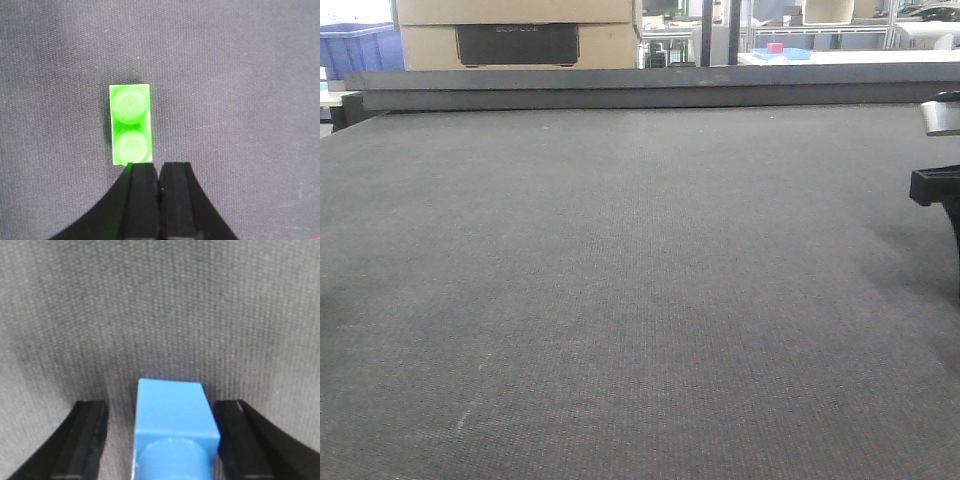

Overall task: Grab block from conveyor and place in blue bin
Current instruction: 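Close left gripper on green block and right gripper on blue block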

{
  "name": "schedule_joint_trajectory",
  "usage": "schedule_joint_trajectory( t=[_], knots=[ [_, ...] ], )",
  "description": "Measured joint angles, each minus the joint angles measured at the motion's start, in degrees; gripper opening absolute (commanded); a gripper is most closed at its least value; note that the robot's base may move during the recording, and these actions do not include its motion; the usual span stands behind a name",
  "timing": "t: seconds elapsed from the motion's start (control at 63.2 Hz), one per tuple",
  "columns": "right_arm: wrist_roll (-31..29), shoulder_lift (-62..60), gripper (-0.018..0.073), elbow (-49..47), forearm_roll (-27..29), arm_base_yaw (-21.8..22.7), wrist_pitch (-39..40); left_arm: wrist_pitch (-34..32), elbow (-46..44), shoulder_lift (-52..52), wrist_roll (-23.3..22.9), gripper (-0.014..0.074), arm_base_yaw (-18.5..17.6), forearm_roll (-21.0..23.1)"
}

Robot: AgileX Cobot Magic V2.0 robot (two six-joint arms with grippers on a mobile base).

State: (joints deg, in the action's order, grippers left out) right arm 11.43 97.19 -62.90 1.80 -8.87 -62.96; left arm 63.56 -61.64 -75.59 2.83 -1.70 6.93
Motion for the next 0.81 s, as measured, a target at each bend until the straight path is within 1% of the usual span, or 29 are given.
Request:
schedule_joint_trajectory(
  t=[0.079, 0.111, 0.143, 0.222, 0.317, 0.428, 0.523, 0.681, 0.808],
  knots=[
    [0.00, 0.00, 0.0092, 0.00, 0.00, 0.00, -0.43, 0.00, 0.00, 0.00, 0.00, -0.0111, 0.00, 0.00],
    [0.00, 0.00, 0.0015, 0.00, 0.06, 0.00, -0.41, -0.13, 0.00, 0.00, 0.00, -0.0111, 0.00, 0.00],
    [0.00, 0.00, -0.0043, -0.10, 0.06, 0.00, -0.41, -0.26, 0.00, 0.00, 0.00, -0.0111, 0.00, 0.00],
    [0.00, 0.00, -0.0169, -0.10, 0.06, 0.00, -0.41, -1.23, 0.00, 0.00, -1.53, -0.0111, 0.00, 0.00],
    [0.00, -0.23, -0.0167, -0.75, 0.06, 0.00, -0.54, -2.45, 0.00, 0.00, -4.41, -0.0111, 0.00, 0.00],
    [0.00, -2.43, -0.0167, -1.99, 0.06, 0.00, -0.54, -3.62, 0.00, 0.00, -5.73, -0.0111, 0.00, -0.12],
    [0.00, -6.84, -0.0167, -3.69, 0.06, 0.00, 0.47, -4.51, 0.00, 0.00, -6.84, -0.0111, 0.00, -1.54],
    [-1.30, -15.85, -0.0167, -5.68, 0.06, 0.00, 5.60, -4.98, 0.00, 0.00, -7.42, -0.0111, 0.00, -3.51],
    [-2.00, -21.56, -0.0167, -6.02, 0.06, 0.00, 9.52, -5.20, 0.49, -0.13, -6.76, -0.0109, 0.00, -3.76]
  ],
)
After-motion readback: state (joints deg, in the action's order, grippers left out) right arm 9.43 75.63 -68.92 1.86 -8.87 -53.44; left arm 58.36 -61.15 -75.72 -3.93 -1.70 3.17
